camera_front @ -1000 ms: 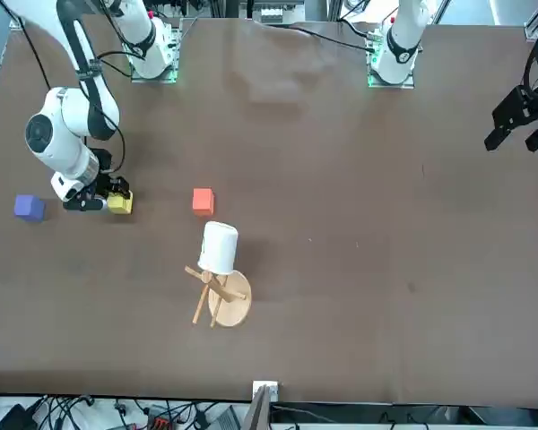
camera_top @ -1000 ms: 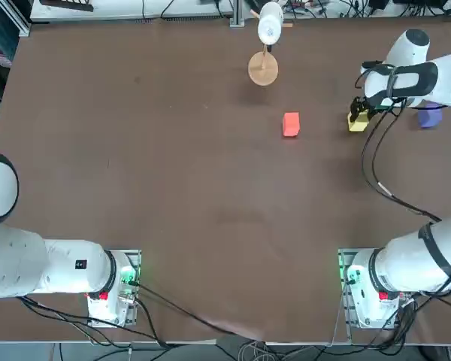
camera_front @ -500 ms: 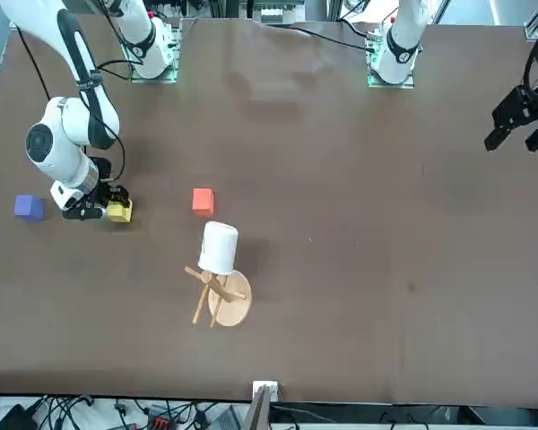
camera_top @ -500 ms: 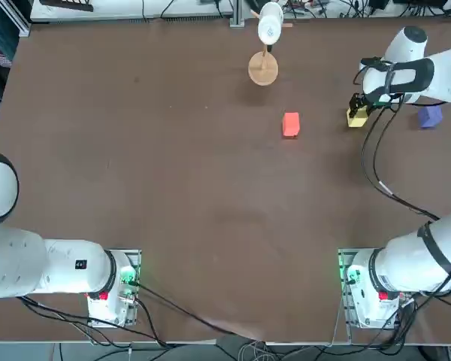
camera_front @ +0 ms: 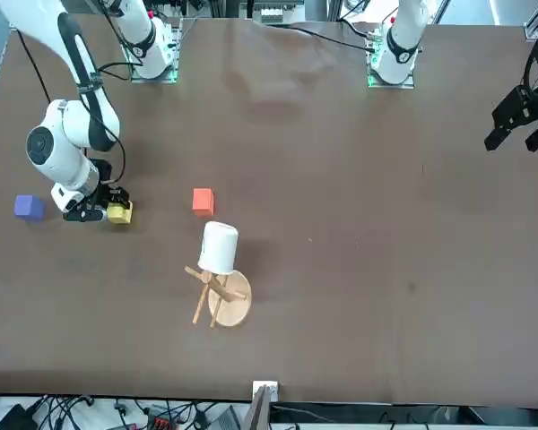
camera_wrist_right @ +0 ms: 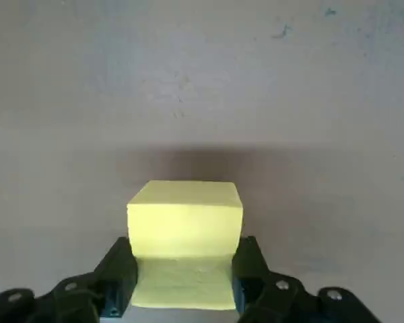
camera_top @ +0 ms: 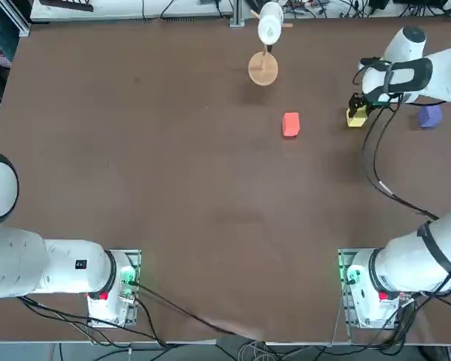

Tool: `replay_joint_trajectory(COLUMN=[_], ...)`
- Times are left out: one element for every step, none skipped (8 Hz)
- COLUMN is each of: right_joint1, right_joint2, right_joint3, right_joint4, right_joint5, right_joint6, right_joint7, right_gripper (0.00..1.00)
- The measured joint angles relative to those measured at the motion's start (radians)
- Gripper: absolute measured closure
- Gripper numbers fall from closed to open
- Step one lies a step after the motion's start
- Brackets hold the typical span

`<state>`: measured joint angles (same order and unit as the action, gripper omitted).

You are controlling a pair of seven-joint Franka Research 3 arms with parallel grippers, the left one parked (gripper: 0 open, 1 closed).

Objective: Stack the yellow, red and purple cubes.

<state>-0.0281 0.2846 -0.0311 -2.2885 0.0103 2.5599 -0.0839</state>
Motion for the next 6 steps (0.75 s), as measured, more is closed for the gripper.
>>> replay_joint_trajectory(right_joint1=[0.0, 0.0, 0.0, 0.001, 0.001, 0.002], right_joint2=[0.005, 0.009, 0.01, 0.01, 0.01, 0.01], right_joint3=[0.0, 0.0, 0.0, 0.0, 0.001, 0.001], right_joint4=[0.002, 0.004, 0.005, 0.006, 0.008, 0.01], right_joint5=[0.0, 0.0, 0.0, 0.0, 0.0, 0.0], right_joint6=[0.0, 0.001, 0.001, 0.001, 0.001, 0.001], right_joint7=[0.0, 0.0, -0.001, -0.001, -0.001, -0.001], right_gripper=[0.19, 0.12, 0.02, 0.0, 0.0, 0.0])
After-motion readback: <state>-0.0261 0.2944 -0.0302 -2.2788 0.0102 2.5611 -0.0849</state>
